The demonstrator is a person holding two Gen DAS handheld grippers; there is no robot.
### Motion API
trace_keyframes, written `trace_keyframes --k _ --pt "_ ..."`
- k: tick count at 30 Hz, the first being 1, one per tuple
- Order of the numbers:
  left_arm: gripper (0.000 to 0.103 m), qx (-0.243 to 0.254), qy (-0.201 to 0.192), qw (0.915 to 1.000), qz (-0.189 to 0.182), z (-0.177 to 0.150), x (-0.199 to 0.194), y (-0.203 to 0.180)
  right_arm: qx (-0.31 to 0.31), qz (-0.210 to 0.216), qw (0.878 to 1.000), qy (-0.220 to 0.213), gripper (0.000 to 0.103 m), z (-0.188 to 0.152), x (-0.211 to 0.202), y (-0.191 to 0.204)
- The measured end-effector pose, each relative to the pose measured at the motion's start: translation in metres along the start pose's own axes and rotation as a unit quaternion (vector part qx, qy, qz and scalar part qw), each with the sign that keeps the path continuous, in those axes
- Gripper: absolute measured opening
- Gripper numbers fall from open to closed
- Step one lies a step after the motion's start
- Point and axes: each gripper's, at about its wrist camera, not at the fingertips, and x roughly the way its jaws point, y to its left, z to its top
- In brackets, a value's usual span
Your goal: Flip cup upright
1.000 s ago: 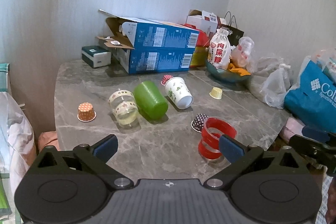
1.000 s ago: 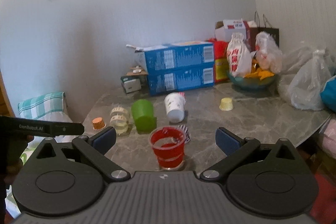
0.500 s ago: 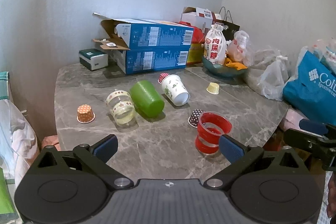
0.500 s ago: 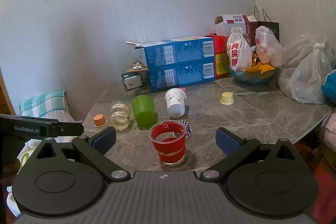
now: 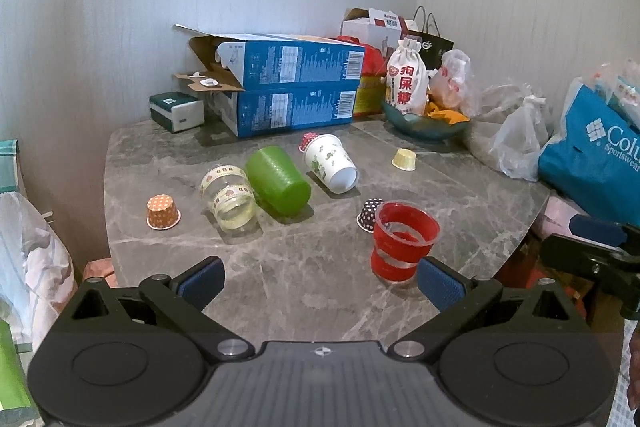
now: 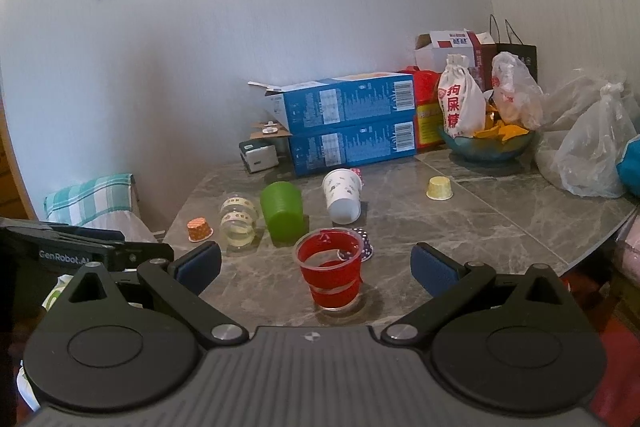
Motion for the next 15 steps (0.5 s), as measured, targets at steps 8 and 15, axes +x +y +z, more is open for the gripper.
trace_keyframes --k 8,15 --pt "0.103 -0.002 0.001 1.0000 0.005 -0.0012 -0.0007 0.0014 -0.002 0.013 1.000 -0.009 0.102 -0.0032 0.0003 0.0043" --pt "0.103 0.004 -0.001 1.0000 0.003 -0.0035 -0.0021 0.0016 -0.009 0.010 1.000 -0.013 0.102 -0.0071 -0.0009 0.0091"
